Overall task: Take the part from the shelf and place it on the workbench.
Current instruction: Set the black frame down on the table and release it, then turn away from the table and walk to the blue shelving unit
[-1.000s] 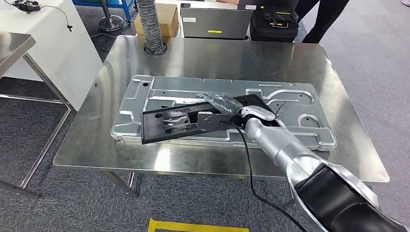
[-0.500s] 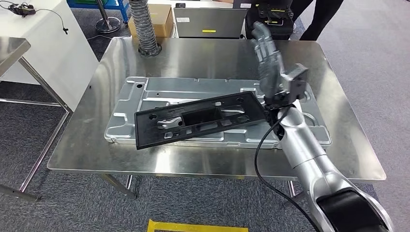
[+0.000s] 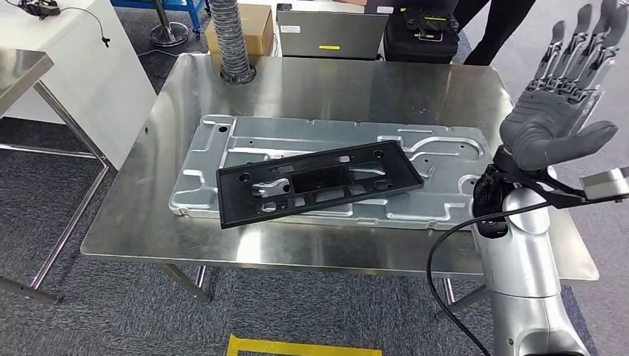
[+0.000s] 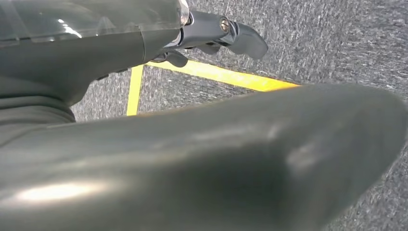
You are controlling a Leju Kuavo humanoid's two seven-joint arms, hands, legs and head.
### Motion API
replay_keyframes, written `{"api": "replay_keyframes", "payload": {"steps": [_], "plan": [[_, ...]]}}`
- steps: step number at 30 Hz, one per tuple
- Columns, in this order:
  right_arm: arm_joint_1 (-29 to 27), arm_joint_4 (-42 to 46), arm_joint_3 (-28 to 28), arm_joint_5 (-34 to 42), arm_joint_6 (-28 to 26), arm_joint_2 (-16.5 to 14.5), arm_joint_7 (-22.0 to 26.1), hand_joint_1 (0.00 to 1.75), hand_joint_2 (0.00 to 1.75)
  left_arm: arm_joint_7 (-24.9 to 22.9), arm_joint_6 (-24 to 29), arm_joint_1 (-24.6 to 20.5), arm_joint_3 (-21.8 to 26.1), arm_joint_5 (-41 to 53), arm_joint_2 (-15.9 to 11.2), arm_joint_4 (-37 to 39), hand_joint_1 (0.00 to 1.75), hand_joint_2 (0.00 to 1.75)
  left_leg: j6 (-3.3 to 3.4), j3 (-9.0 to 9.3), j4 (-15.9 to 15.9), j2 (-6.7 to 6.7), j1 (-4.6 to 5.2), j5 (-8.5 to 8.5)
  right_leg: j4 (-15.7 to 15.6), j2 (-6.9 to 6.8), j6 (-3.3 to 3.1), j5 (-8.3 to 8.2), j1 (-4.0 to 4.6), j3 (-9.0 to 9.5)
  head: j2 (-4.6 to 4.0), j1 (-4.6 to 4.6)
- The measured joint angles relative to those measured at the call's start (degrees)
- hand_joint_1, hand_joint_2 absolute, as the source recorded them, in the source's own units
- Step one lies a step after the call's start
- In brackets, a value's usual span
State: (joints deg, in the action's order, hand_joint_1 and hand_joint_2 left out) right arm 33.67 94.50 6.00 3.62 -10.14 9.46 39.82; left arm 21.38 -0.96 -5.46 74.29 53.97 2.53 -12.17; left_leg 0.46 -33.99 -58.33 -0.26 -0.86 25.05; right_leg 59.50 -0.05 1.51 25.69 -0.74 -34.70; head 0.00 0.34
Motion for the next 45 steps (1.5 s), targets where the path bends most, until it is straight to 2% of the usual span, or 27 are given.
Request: {"api": "replay_keyframes", "payload": {"steps": [3, 5, 6, 8, 10, 11, 12, 15, 16, 19, 21, 24, 25, 26, 27, 30, 32, 35, 36, 37, 39, 40, 41, 42, 43, 44, 45], "plan": [[-4.0, 8.7, -1.4, -7.2, -11.4, 0.6, 0.1, 0.0, 0.0, 0.5, -0.2, 0.1, 0.1, 0.0, 0.0, 0.0, 0.0, 0.0, -0.95, 0.09, 0.2, -0.2, 0.15, 0.0, -1.4, -0.09, -0.83, -0.14, 0.24, 0.61, 0.01, -0.04], [-8.7, 16.2, -1.8, -14.2, -20.7, 1.5, 0.2, 0.0, 0.0, 0.9, -0.5, 0.3, 0.1, 0.0, 0.0, 0.0, 0.0, 0.0, -1.52, -0.13, -0.9, -0.08, 0.08, 1.16, -1.9, -0.33, -1.63, -0.31, 0.07, 1.04, 0.01, -0.08], [-11.5, 19.6, -1.8, -17.6, -24.3, 1.9, 0.2, 0.0, 0.0, 1.0, -0.6, 0.3, 0.1, 0.1, 0.0, 0.0, 0.0, 0.0, -1.72, -0.81, -2.9, 0.01, 0.04, 2.66, -2.1, -0.47, -2.01, -0.41, -0.02, 1.3, 0.01, -0.1], [-17.5, 24.8, -1.6, -23.1, -28.2, 2.3, 0.2, 0.0, 0.0, 0.9, -0.9, 0.3, 0.1, 0.3, 0.0, 0.0, 0.0, 0.0, -1.97, -3.53, -9.9, 0.09, 0.0, 6.78, -2.2, -0.62, -2.45, -0.42, 0.14, 1.47, 0.0, -0.1], [-22.7, 28.4, -1.2, -25.8, -29.1, 2.3, 0.2, 0.0, 0.0, 0.9, -1.1, 0.3, 0.0, 0.1, -0.1, 0.0, 0.0, 0.0, -2.06, -5.46, -15.0, 0.08, 0.0, 8.83, -2.1, -0.53, -2.55, -0.41, 0.31, 1.4, 0.0, -0.1], [-24.7, 29.7, -1.1, -26.0, -29.3, 2.3, 0.2, 0.0, 0.0, 0.8, -1.2, 0.3, 0.0, -0.1, -0.1, 0.0, 0.0, 0.0, -1.98, -4.99, -14.6, 0.08, 0.0, 8.22, -2.0, -0.45, -2.57, -0.41, 0.38, 1.36, 0.0, -0.11], [-26.4, 30.7, -1.0, -25.7, -29.3, 2.3, 0.2, 0.0, 0.0, 0.8, -1.2, 0.3, -0.1, -0.3, -0.1, 0.0, 0.0, 0.0, -1.83, -3.46, -12.1, 0.08, 0.0, 6.76, -2.0, -0.36, -2.56, -0.41, 0.42, 1.35, 0.0, -0.11], [-30.1, 32.6, -1.2, -24.1, -29.3, 2.3, 0.1, 0.0, 0.0, 0.7, -1.3, 0.1, -0.2, -0.6, -0.3, 0.0, 0.0, 0.0, -1.05, 2.49, -1.5, 0.02, 0.25, 2.9, -1.6, -0.16, -2.18, -0.49, 0.64, 1.22, 0.0, -0.07], [-31.1, 32.9, -1.5, -23.5, -29.2, 2.3, 0.1, 0.0, 0.0, 0.6, -1.3, 0.1, -0.2, -0.7, -0.4, 0.0, 0.0, 0.0, -0.78, 3.21, 0.1, -0.01, 0.38, 2.55, -1.5, -0.11, -1.89, -0.61, 0.69, 1.11, 0.0, -0.07], [-33.5, 33.3, -2.3, -21.3, -29.3, 2.3, 0.1, 0.0, 0.0, 0.5, -1.2, 0.1, -0.2, -0.8, -0.5, 0.0, 0.0, 0.0, 0.14, 2.89, 0.6, 0.02, 0.51, 1.81, -1.5, -0.01, -0.79, -0.98, 0.55, 0.84, 0.0, -0.06], [-35.5, 33.3, -3.0, -19.6, -29.1, 2.3, 0.1, 0.0, 0.0, 0.3, -1.2, 0.0, -0.2, -0.8, -0.5, 0.0, 0.0, 0.0, 0.92, 2.39, 1.0, 0.17, 0.35, 0.87, 0.6, 0.06, -0.14, 1.35, 0.41, -0.03, 0.0, 0.09], [-38.2, 33.2, -4.6, -17.3, -27.8, 2.3, 0.0, 0.0, 0.0, 0.3, -1.2, 0.0, -0.2, -1.0, -0.5, 0.0, 0.0, 0.0, 1.49, 0.76, 1.0, 0.33, 0.45, -0.45, 10.6, 0.09, 0.51, 8.78, 0.06, -3.33, 0.0, 0.33], [-39.1, 33.1, -5.2, -16.4, -27.7, 2.2, 0.0, 0.0, 0.0, 0.2, -1.2, 0.0, -0.2, -0.9, -0.5, 0.0, 0.0, 0.0, 1.48, 0.13, 1.0, 0.35, 0.5, -0.85, 13.3, 0.09, 0.66, 10.0, -0.04, -3.85, 0.01, 0.32], [-40.0, 33.0, -5.8, -15.6, -27.8, 2.2, 0.0, 0.0, 0.0, 0.2, -1.2, 0.1, -0.2, -0.8, -0.5, 0.0, 0.0, 0.0, 1.42, -0.51, 0.9, 0.37, 0.52, -1.24, 13.9, 0.08, 0.75, 10.02, -0.12, -3.37, 0.01, 0.33], [-40.8, 32.8, -6.2, -15.0, -27.9, 2.2, 0.0, 0.0, 0.0, 0.2, -1.2, 0.1, -0.2, -0.7, -0.5, 0.0, 0.0, 0.0, 1.3, -1.13, 0.7, 0.37, 0.52, -1.61, 12.3, 0.07, 0.76, 9.01, -0.2, -1.73, 0.0, 0.34], [-42.2, 32.5, -7.6, -13.8, -26.8, 2.0, 0.0, 0.0, 0.0, 0.1, -1.2, 0.1, -0.2, -0.4, -0.4, 0.0, 0.0, 0.0, 0.61, -2.52, 0.3, 0.35, 0.53, -2.74, 0.4, 0.07, 0.36, 5.59, -0.16, 6.27, 0.01, 0.3], [-43.4, 32.4, -9.0, -13.0, -25.7, 1.6, 0.0, 0.0, 0.0, 0.1, -1.3, 0.1, -0.2, -0.5, -0.4, 0.0, 0.0, 0.0, -0.08, -2.64, 0.4, 0.31, 0.48, -3.48, -3.0, 0.12, -0.21, 5.22, 0.25, 8.16, 0.01, 0.23], [-45.3, 31.9, -11.3, -12.1, -24.6, 0.7, -0.1, 0.0, 0.0, 0.1, -1.2, 0.4, -0.3, -0.8, -0.4, 0.0, 0.0, 0.0, -1.17, -2.83, 0.5, 0.2, 0.37, -4.08, -3.2, 0.05, -1.39, 3.74, 0.31, 7.31, 0.0, 0.18], [-45.8, 31.8, -11.9, -12.2, -24.2, 0.2, -0.4, 0.0, 0.0, 0.1, -1.2, 0.5, -0.4, -1.0, -0.4, 0.0, 0.0, 0.0, -1.47, -3.27, -0.4, 0.18, 0.33, -2.7, -3.4, -0.04, -1.89, 3.05, 0.18, 6.76, 0.0, 0.11], [-46.3, 31.7, -12.6, -12.3, -23.9, -0.2, -0.5, 0.0, 0.0, 0.1, -1.1, 0.6, -0.5, -1.3, -0.4, 0.0, 0.0, 0.0, -1.7, -3.94, -2.4, 0.16, 0.29, -0.25, -3.6, -0.12, -2.26, 2.3, 0.07, 6.06, 0.01, -0.01], [-47.6, 31.4, -14.0, -12.3, -23.1, -1.5, -0.5, 0.0, 0.0, 0.1, -1.1, 0.6, -0.8, -1.7, -0.4, 0.0, 0.0, 0.0, -2.05, -5.51, -9.2, 0.17, 0.17, 6.04, -3.6, -0.24, -2.7, 0.99, 0.21, 4.38, 0.01, -0.2], [-48.1, 31.2, -14.7, -12.2, -22.6, -2.2, -0.3, 0.0, 0.0, 0.1, -1.1, 0.6, -0.9, -1.7, -0.4, 0.0, 0.0, 0.0, -2.19, -5.91, -12.6, 0.18, 0.16, 7.94, -3.5, -0.27, -2.72, 0.33, 0.29, 3.47, 0.01, -0.26], [-48.5, 31.0, -15.5, -11.9, -22.1, -2.9, -0.2, 0.0, 0.0, 0.1, -1.1, 0.6, -1.0, -1.7, -0.4, 0.0, 0.0, 0.0, -2.26, -5.69, -14.9, 0.18, 0.16, 8.45, -3.4, -0.29, -2.71, -0.34, 0.37, 2.5, 0.01, -0.27], [-48.9, 30.7, -16.2, -11.5, -21.9, -3.5, -0.1, 0.0, 0.0, 0.1, -1.2, 0.6, -1.0, -1.8, -0.4, 0.0, 0.0, 0.0, -2.24, -4.66, -15.5, 0.18, 0.17, 7.74, -3.2, -0.28, -2.64, -0.97, 0.43, 1.53, 0.01, -0.32], [-49.3, 30.4, -16.9, -10.9, -22.2, -3.9, -0.1, 0.0, 0.0, 0.1, -1.2, 0.6, -1.1, -1.8, -0.4, 0.0, 0.0, 0.0, -2.1, -2.66, -14.2, 0.18, 0.18, 6.23, -3.0, -0.29, -2.54, -1.52, 0.48, 0.61, 0.0, -0.34], [-49.5, 29.9, -17.5, -10.1, -22.4, -4.1, -0.1, 0.0, 0.0, 0.1, -1.3, 0.6, -1.1, -1.8, -0.4, 0.0, 0.0, 0.0, -1.85, 0.31, -11.0, 0.17, 0.2, 4.82, -2.7, -0.27, -2.4, -2.05, 0.52, -0.24, 0.0, -0.34], [-49.6, 29.2, -18.2, -9.3, -22.2, -4.2, -0.2, 0.0, 0.0, 0.2, -1.3, 0.5, -1.1, -1.8, -0.5, 0.0, 0.0, 0.0, -1.51, 3.67, -6.7, 0.15, 0.29, 4.49, -2.4, -0.26, -2.21, -2.52, 0.61, -0.95, 0.01, -0.35]]}}
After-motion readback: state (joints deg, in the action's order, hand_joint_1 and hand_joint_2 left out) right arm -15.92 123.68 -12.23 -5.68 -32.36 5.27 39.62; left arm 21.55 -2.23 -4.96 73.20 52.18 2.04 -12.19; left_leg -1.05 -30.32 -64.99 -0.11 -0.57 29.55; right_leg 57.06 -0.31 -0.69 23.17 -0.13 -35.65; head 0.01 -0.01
